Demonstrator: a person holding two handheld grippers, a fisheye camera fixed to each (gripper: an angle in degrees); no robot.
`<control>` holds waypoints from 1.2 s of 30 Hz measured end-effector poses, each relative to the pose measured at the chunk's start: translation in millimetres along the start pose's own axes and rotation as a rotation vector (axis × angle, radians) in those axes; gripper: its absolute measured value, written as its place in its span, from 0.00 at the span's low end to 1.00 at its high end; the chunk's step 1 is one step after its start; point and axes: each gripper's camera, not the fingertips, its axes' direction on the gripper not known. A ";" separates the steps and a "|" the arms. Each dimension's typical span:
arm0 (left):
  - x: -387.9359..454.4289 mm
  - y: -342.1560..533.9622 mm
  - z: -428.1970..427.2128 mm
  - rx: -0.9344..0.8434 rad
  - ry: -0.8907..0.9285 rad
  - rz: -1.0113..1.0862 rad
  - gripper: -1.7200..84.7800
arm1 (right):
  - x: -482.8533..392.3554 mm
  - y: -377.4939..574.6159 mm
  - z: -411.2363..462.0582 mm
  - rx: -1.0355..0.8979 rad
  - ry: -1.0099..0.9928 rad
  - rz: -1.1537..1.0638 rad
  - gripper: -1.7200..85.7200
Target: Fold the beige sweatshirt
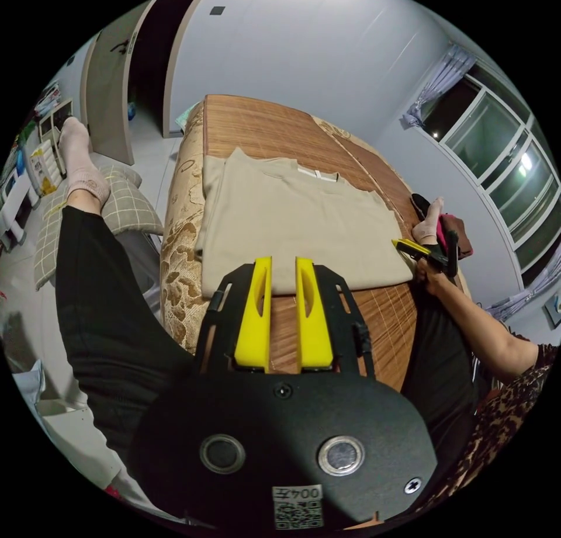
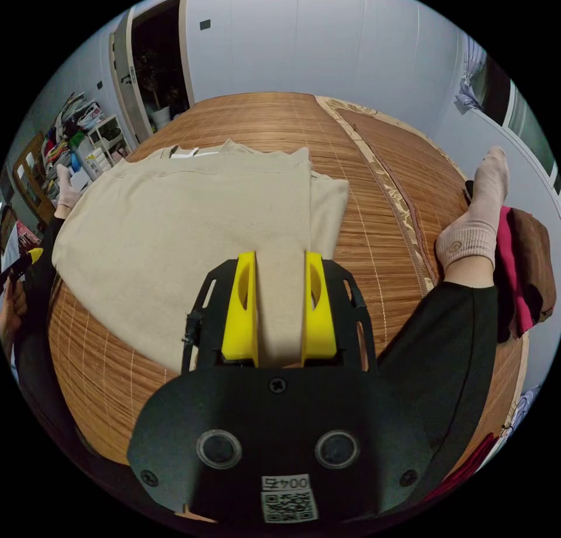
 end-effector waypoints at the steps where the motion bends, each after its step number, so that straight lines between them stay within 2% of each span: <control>1: -2.0 -0.5 0.8 -0.002 -0.001 0.009 0.10 | -0.1 0.1 -0.2 0.002 0.002 0.000 0.16; 10: -34.2 1.1 14.1 -0.011 0.059 -0.004 0.12 | -0.5 0.1 -0.7 0.014 0.037 0.002 0.16; 20: -95.5 6.5 27.1 -0.003 0.183 -0.229 0.13 | 19.0 -7.4 -5.7 0.007 -0.001 0.057 0.17; 28: -111.3 12.7 30.3 0.012 0.140 -0.323 0.14 | 55.8 -1.3 -37.0 0.015 -0.005 0.178 0.20; 34: -117.8 20.4 26.4 0.066 0.107 -0.386 0.15 | 98.8 0.4 -30.9 -0.089 -0.149 0.314 0.18; 36: -116.8 23.3 23.9 0.089 0.087 -0.393 0.16 | 104.2 -3.6 -23.0 -0.151 -0.138 0.319 0.18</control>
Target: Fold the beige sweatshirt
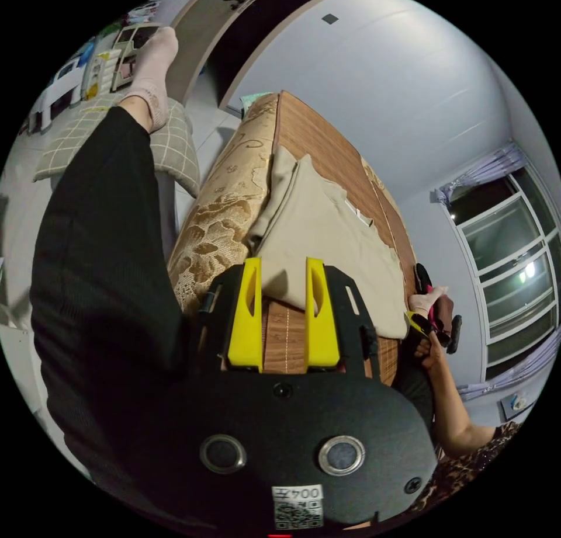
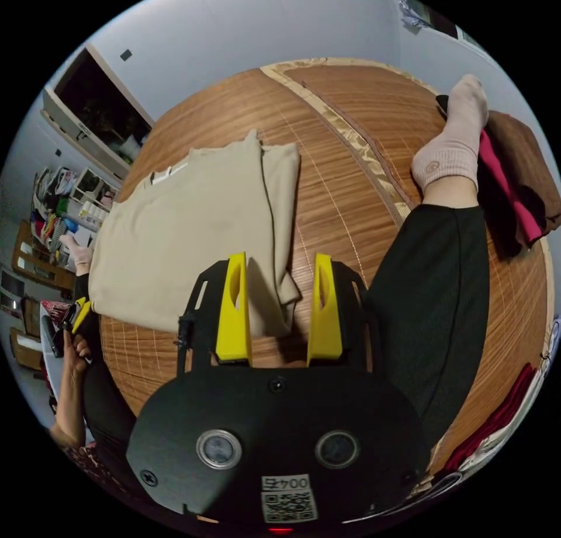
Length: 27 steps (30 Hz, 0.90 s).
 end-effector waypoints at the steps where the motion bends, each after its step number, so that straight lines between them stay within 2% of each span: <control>1: 1.0 2.0 -2.1 0.018 -0.019 -0.002 0.16 | 2.5 -3.8 3.2 -0.028 0.018 0.006 0.18; 4: 0.4 5.3 -4.3 0.044 -0.060 -0.027 0.18 | 9.4 -12.0 7.3 -0.086 0.034 0.016 0.20; 12: 5.4 4.7 19.1 -0.035 -0.100 -0.051 0.19 | 37.3 -33.2 20.9 -0.263 -0.052 0.068 0.19; 18: 17.7 9.5 39.1 -0.087 -0.131 -0.032 0.16 | 62.9 -42.8 27.5 -0.340 -0.221 0.130 0.16; 27: 34.6 30.7 54.1 -0.106 -0.093 -0.015 0.09 | 78.1 -54.1 34.0 -0.353 -0.237 0.165 0.10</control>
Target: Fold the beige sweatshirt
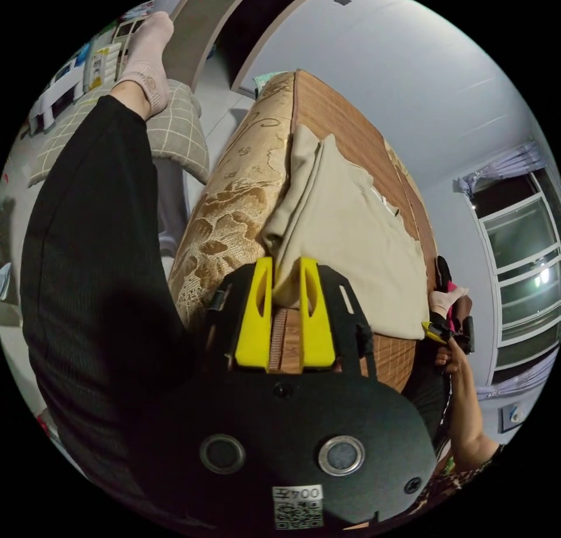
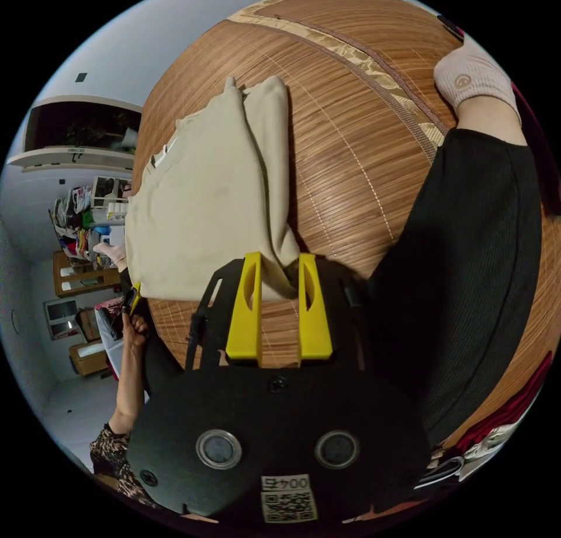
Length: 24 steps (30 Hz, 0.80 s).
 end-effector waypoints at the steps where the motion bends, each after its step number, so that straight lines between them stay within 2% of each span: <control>1: 4.7 4.5 -0.2 0.007 -0.009 0.012 0.08 | -2.0 -1.0 0.8 -0.005 0.013 -0.012 0.09; 4: 21.4 18.0 -6.0 0.016 -0.060 0.057 0.06 | -9.9 0.1 -2.9 -0.003 0.058 -0.045 0.08; 7: 32.6 33.8 -9.0 -0.022 -0.132 0.062 0.06 | -9.1 6.1 -4.7 -0.086 0.042 -0.053 0.07; 11: 36.1 50.6 -5.5 -0.044 -0.108 -0.015 0.08 | -18.1 8.4 1.5 -0.143 0.129 -0.086 0.07; 16: 53.9 93.5 -32.8 0.142 -0.078 -0.026 0.10 | -5.3 6.1 0.0 -0.150 0.082 -0.017 0.09; 19: 83.6 125.5 -43.8 0.248 -0.050 0.095 0.11 | 6.7 3.1 0.7 -0.175 0.041 0.037 0.10; 24: 172.3 180.3 -22.7 0.175 0.005 0.464 0.13 | 4.9 6.4 0.0 -0.190 0.012 -0.001 0.11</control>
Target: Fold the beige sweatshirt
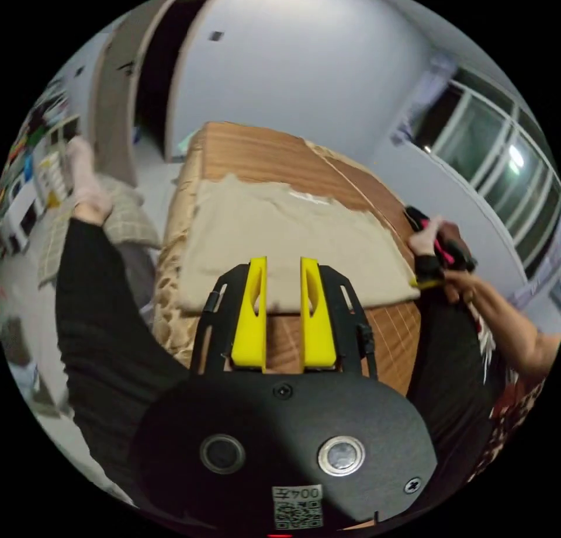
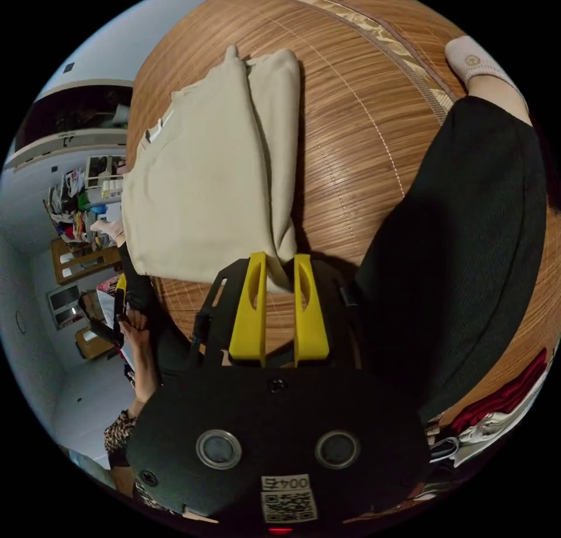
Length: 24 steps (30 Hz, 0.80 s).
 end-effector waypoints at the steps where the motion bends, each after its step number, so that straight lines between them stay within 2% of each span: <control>1: 33.7 5.9 5.9 -0.019 0.027 0.110 0.13 | -1.1 5.5 -3.7 0.021 -0.011 -0.012 0.11; 8: 234.2 60.8 30.0 -0.072 0.122 0.720 0.18 | -5.2 61.9 -16.9 0.059 -0.204 -0.095 0.11; 14: 342.0 117.8 45.7 -0.082 0.009 1.030 0.21 | -22.1 116.6 -16.5 0.080 -0.291 -0.169 0.10; 18: 363.3 131.9 40.7 -0.037 -0.044 1.059 0.09 | -32.1 143.7 -11.5 0.083 -0.336 -0.208 0.10; 21: 362.4 129.8 26.5 -0.030 -0.002 0.998 0.07 | -29.6 161.1 -18.3 0.127 -0.378 -0.196 0.13; 24: 349.4 121.0 15.5 -0.056 0.070 0.885 0.06 | -8.3 172.9 -26.7 0.210 -0.503 -0.095 0.22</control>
